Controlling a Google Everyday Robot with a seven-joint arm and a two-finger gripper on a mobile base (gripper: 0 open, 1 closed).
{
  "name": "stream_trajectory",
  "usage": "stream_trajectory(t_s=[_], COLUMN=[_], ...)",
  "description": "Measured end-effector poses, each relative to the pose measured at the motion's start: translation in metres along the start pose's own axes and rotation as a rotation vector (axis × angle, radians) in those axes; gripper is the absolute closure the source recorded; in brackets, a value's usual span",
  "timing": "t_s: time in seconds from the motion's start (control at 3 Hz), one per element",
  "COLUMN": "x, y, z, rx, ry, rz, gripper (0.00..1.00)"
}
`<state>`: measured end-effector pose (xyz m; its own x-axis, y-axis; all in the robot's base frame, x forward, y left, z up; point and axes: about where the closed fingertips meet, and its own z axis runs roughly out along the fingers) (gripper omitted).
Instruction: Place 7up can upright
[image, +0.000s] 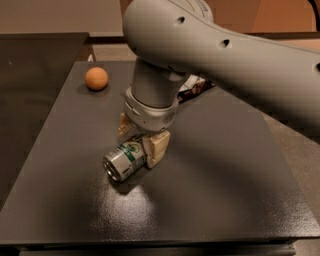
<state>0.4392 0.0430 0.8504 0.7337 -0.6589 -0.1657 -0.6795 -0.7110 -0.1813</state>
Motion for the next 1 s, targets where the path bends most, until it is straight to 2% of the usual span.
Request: stream_trajectory(t_s=[0.33, 0.67, 1.0], x=[0.001, -0.001, -0.008], y=[-0.001, -0.010, -0.019], z=[-0.001, -0.014, -0.033], rx=[-0.002, 0.047, 0.154], ry=[0.019, 0.069, 0.123], rz=[-0.007, -0.056, -0.141], gripper=[0.62, 0.86, 1.00])
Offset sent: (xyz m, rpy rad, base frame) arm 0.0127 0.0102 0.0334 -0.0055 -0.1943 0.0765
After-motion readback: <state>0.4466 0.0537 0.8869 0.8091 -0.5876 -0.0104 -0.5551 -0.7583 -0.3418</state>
